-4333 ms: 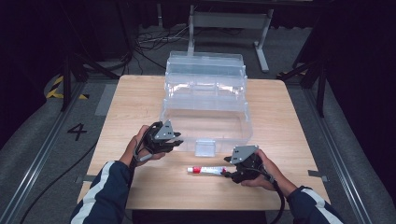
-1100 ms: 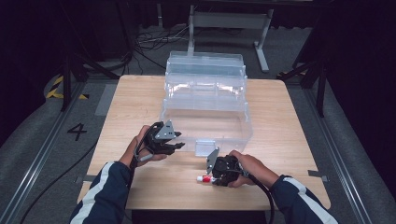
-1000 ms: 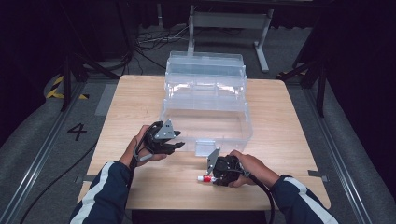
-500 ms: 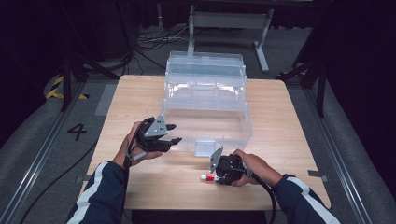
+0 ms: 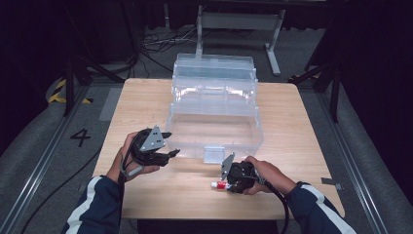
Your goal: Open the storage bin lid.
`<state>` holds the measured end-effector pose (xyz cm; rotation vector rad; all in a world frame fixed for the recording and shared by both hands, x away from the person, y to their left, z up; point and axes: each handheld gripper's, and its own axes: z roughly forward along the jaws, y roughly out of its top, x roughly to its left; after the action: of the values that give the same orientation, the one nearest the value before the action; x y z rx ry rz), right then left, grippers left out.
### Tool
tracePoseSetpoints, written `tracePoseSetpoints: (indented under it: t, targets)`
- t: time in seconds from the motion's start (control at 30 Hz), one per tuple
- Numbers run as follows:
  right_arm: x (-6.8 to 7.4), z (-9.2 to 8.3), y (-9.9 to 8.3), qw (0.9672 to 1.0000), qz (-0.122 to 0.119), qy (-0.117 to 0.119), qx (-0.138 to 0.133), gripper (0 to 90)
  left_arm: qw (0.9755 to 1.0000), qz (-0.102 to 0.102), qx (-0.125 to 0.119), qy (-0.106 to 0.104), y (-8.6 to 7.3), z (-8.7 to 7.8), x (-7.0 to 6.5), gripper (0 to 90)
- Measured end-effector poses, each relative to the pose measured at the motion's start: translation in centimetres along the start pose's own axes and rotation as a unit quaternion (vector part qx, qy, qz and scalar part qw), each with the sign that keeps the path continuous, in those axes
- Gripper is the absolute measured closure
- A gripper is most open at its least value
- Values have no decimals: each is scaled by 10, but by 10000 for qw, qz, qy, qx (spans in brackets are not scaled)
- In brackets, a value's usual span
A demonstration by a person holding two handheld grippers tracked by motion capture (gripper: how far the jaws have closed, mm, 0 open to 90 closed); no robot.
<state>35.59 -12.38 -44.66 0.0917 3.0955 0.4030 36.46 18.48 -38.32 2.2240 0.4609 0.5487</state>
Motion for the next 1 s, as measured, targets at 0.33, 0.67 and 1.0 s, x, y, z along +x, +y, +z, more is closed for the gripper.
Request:
tracePoseSetpoints:
  t: [0.33, 0.67, 1.0]
  targets:
    - [3, 0, 2, 9999, 3, -72, 100, 706, 9986, -368, 367, 36, -56, -14, -5, 328]
    - [1, 0, 2, 10000, 16, -40, 77, 707, 9904, -761, 1153, 41, -105, -3, -9, 265]
    - [2, -1, 1, 9999, -56, -47, 80, 710, 9878, -1138, 1055, -138, -121, 1, -8, 235]
